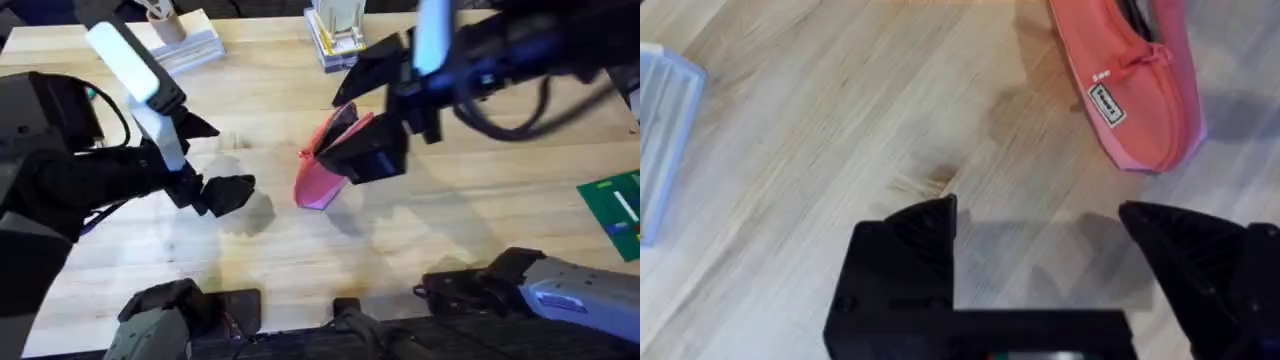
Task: Unzip the bag, pick up the pens from the table one at a time and place them inside, then zip the bag closed.
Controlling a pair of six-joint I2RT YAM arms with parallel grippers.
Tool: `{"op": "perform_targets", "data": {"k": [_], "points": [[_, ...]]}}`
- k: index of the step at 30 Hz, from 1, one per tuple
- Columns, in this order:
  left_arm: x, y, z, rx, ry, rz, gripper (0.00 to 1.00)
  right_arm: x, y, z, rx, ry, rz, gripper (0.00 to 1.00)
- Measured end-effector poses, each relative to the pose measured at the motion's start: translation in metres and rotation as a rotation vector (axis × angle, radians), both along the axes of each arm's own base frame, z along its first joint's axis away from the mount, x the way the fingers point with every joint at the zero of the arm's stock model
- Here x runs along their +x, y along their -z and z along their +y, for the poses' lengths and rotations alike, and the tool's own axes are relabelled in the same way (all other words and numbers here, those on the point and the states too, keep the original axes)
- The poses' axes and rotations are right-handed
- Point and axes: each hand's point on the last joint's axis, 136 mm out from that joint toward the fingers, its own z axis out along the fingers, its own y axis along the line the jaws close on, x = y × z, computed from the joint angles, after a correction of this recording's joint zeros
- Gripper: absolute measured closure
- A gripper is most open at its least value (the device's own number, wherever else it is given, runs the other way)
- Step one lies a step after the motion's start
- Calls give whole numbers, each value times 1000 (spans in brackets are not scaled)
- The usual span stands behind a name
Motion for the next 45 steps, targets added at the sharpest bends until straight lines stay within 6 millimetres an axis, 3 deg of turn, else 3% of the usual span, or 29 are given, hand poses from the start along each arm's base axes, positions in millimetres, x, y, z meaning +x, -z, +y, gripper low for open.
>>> {"op": "perform_targets", "data": {"k": [7, 13, 20, 28, 29, 34, 45], "points": [[-15, 3, -9, 34, 141, -36, 8, -6, 27, 25, -39, -28, 126, 4], [-15, 1, -11, 53, 194, -83, 7, -2, 45, 40, -101, 25, 151, 4], [-15, 1, -12, 60, 208, -95, 7, 14, 66, 36, -187, 135, 162, 4], [-15, 1, -12, 61, 210, -97, 7, 26, 64, 39, -179, 171, 128, 4], [-15, 1, -12, 62, 210, -98, 7, 32, 80, 40, -214, 182, 150, 4], [-15, 1, -12, 62, 210, -98, 7, 40, 106, 45, -262, 186, 187, 4], [-15, 1, -12, 62, 211, -98, 8, 46, 122, 51, -283, 146, 164, 18]]}}
